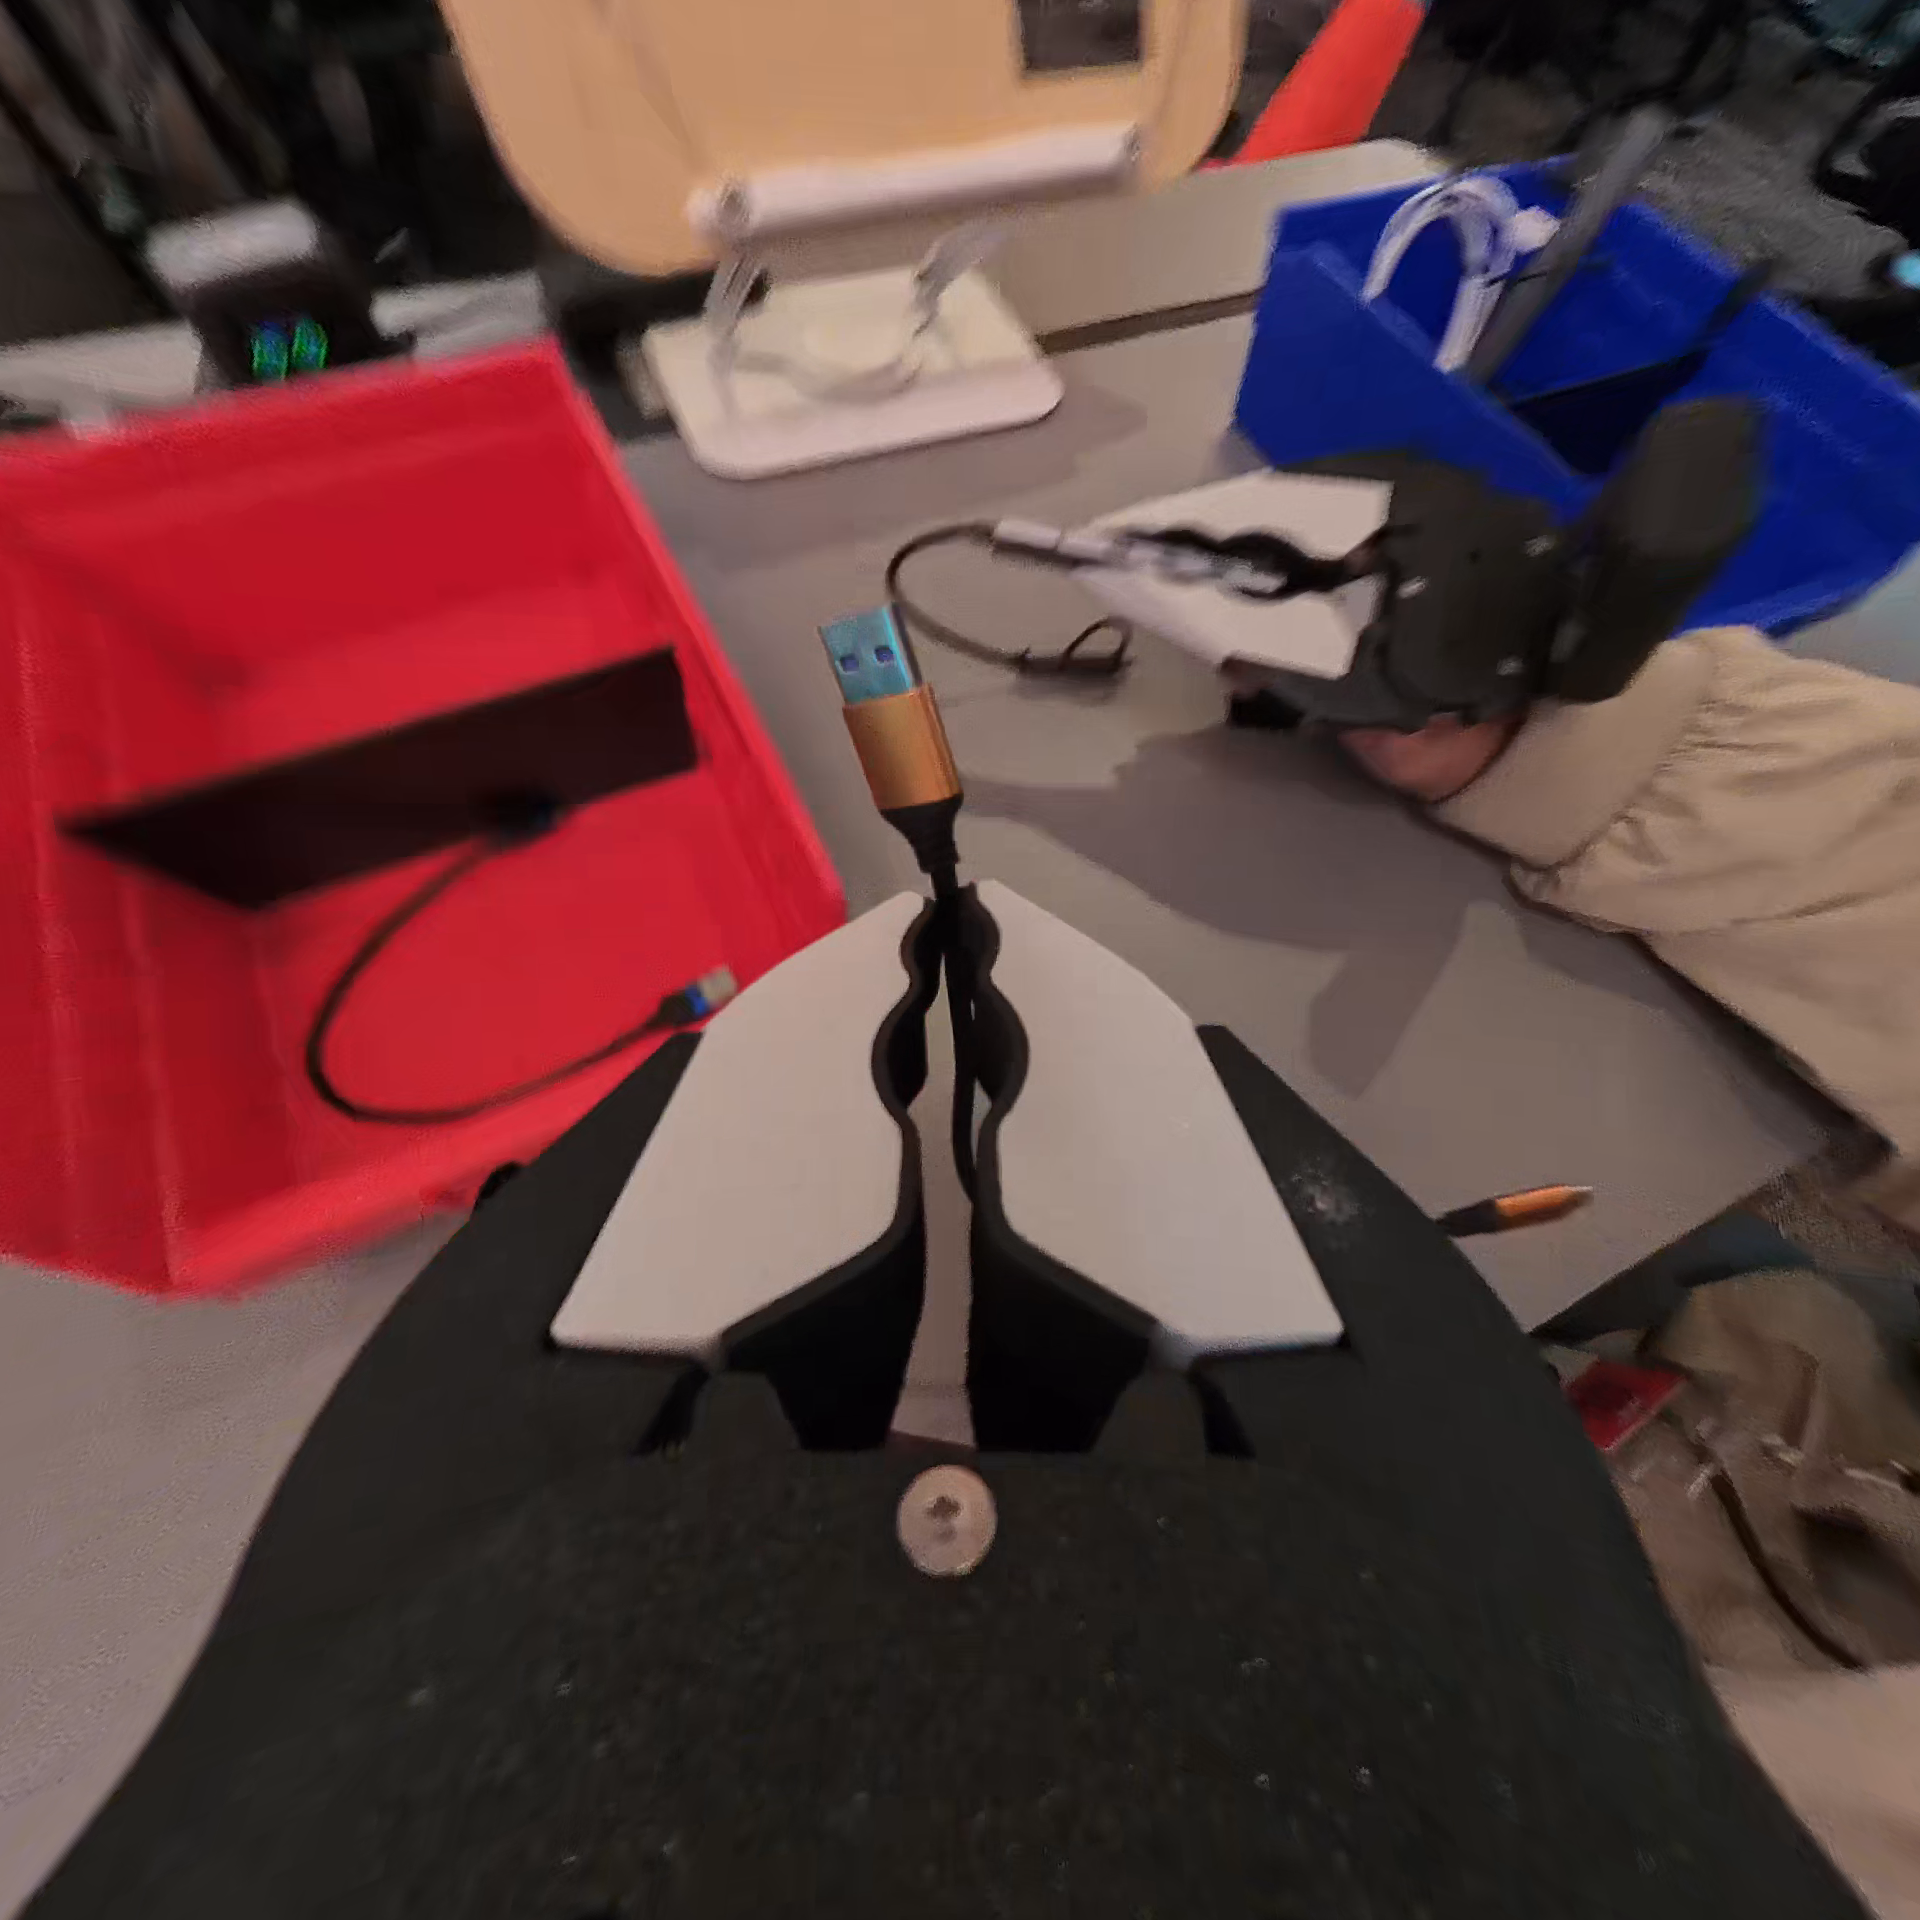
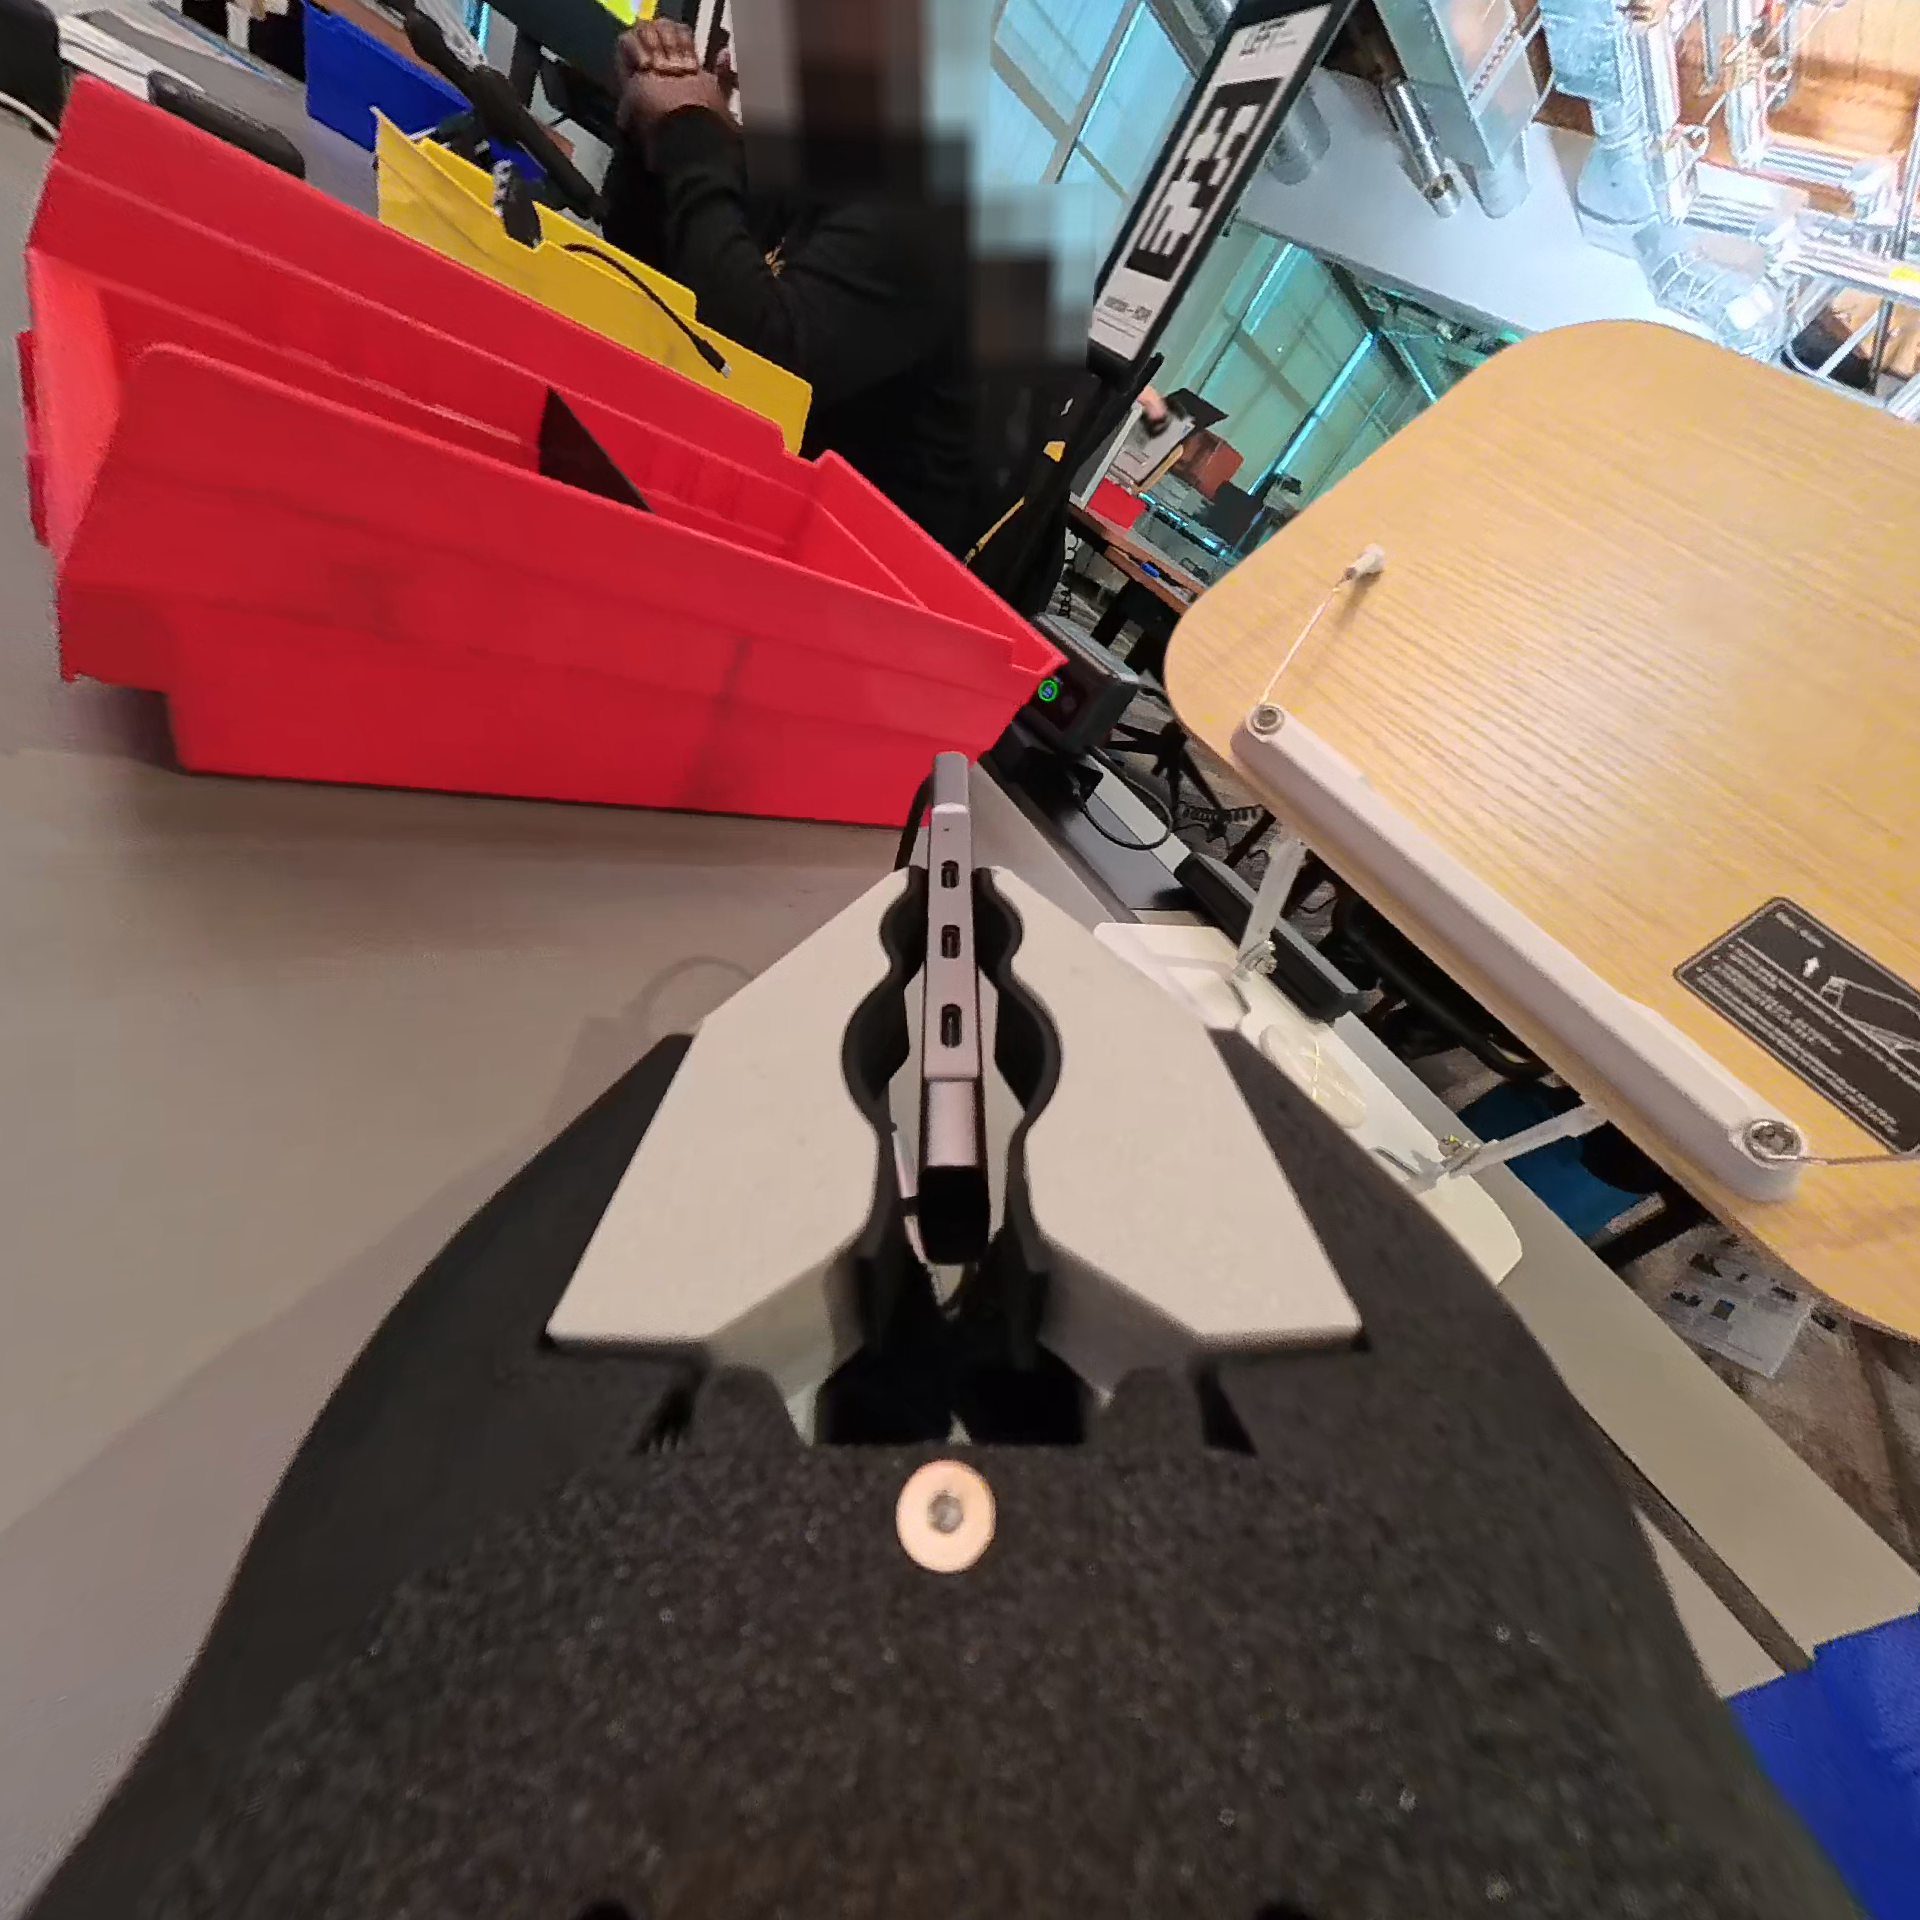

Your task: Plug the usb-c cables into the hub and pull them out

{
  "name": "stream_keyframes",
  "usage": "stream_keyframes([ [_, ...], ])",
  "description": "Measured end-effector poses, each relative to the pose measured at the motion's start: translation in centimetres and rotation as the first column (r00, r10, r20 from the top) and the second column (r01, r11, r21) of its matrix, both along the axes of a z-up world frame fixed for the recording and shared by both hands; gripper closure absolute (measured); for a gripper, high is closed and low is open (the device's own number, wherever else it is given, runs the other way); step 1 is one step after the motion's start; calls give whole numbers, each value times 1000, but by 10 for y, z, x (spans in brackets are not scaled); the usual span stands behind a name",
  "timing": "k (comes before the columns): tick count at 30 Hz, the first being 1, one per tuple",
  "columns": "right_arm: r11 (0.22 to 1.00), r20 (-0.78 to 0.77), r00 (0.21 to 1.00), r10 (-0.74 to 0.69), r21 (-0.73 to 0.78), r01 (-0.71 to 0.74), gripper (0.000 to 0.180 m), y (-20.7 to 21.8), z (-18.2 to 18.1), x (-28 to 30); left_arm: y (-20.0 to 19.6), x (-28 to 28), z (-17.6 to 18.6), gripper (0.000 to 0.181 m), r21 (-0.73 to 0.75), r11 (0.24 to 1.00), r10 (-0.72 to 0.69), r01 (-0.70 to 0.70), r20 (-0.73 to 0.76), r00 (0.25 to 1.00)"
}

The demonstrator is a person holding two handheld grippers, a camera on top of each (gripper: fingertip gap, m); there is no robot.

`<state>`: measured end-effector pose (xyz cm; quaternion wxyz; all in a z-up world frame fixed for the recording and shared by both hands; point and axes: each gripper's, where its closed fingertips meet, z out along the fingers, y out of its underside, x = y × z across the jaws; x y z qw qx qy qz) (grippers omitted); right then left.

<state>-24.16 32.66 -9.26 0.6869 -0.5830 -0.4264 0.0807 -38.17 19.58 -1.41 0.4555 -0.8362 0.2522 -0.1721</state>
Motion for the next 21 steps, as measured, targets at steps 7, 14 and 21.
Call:
stream_keyframes([
  [7, 1000, 25, 1000, 12, 22, -12, 171, -3, -1, -4, -36, -41, -105, 178, -135, 953, 258, -271, -102, 961],
  [14, 1000, 20, 1000, 12, 14, -12, 171, -2, -2, -5, -47, -57, -127, 158, -70, 937, 322, -342, -204, 925],
  [21, 999, 35, 998, 42, 20, -43, 171, -7, -4, -10, -102, 25, -125, 160, -51, 972, -235, 230, -170, 957],
])
